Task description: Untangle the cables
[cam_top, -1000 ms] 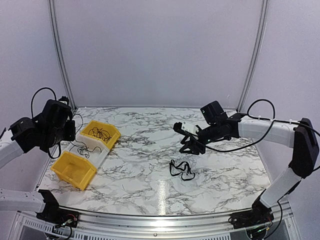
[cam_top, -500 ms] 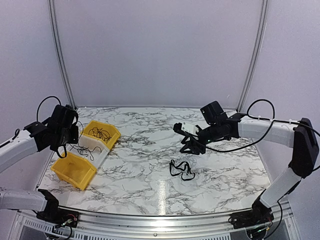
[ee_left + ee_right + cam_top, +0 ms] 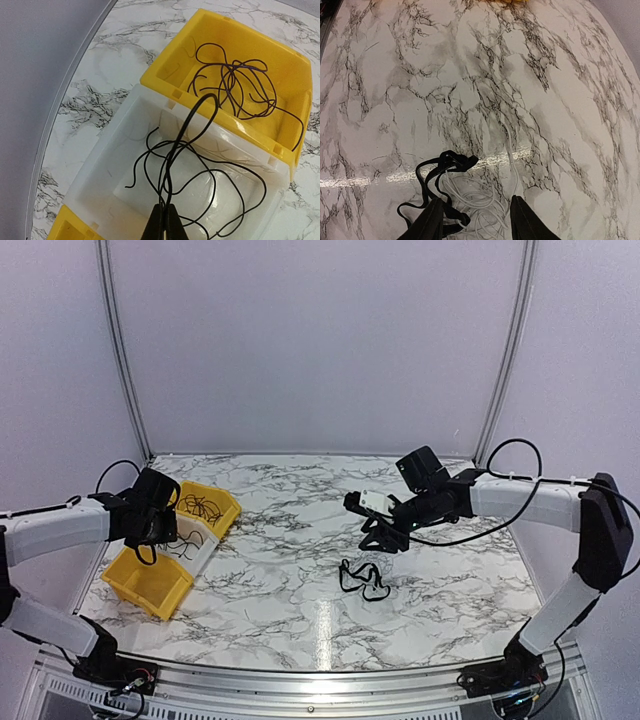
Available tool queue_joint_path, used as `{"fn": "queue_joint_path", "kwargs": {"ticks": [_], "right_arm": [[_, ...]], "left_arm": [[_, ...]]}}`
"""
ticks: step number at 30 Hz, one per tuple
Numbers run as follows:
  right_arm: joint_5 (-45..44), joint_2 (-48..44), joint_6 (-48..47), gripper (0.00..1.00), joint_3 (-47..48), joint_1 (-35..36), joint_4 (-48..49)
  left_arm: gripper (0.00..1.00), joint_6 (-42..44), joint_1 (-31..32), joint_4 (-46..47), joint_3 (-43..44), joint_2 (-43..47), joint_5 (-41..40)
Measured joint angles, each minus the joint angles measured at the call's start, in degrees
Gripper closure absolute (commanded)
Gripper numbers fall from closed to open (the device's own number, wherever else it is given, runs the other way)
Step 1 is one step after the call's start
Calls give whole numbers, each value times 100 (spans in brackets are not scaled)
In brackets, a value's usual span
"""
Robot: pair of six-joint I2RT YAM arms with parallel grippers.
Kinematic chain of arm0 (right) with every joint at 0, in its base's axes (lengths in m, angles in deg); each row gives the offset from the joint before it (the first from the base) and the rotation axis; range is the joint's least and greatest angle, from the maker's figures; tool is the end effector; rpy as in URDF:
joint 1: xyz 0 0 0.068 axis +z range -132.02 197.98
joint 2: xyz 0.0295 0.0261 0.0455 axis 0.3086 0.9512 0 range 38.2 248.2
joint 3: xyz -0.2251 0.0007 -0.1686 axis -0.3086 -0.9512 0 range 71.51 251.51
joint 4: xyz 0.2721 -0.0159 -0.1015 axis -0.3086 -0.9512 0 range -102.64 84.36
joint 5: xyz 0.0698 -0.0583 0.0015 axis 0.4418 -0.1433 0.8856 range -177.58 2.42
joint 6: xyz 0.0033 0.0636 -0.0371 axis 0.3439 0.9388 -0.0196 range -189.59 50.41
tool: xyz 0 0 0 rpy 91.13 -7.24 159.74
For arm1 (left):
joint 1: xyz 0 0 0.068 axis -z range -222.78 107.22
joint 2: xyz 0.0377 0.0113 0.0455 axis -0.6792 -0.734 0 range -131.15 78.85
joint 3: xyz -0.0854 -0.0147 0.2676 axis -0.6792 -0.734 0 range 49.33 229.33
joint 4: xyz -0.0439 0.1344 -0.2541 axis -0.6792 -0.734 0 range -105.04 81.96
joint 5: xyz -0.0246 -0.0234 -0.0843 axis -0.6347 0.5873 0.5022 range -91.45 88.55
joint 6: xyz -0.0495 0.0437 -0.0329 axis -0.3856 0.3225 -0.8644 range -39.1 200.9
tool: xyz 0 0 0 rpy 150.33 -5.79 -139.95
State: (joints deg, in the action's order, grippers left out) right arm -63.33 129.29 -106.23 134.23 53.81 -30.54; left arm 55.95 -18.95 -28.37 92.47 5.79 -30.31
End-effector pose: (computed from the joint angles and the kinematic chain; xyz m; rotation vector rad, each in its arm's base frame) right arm 0.2889 0.2398 0.2034 -1.5903 1.8740 0.5210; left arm 0.2787 -0.0905 0.1903 -0.2374 2.3055 0.1965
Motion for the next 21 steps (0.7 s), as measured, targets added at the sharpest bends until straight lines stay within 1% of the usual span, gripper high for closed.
{"fn": "queue_joint_path", "kwargs": {"ticks": [6,13,14,16,17,21], "right_arm": [[-37,0,-55,54,0,4,-4],[-44,0,-114,53,0,46,-7],[-46,2,-114,54,0,55,-7],[-46,7,-116,54,0,72,-7],[-46,9,-116,54,0,79,-9],[-48,9,-118,54,0,103,-35]], "left_arm": [[100,-299,0,85,-2,-581,299],[100,-439,0,122,-2,-645,363],[93,-433,-2,125,0,-662,393],[73,-409,-2,87,42,-697,498],[66,-367,-2,26,96,-702,544],[48,-341,0,-352,457,-481,632]]}}
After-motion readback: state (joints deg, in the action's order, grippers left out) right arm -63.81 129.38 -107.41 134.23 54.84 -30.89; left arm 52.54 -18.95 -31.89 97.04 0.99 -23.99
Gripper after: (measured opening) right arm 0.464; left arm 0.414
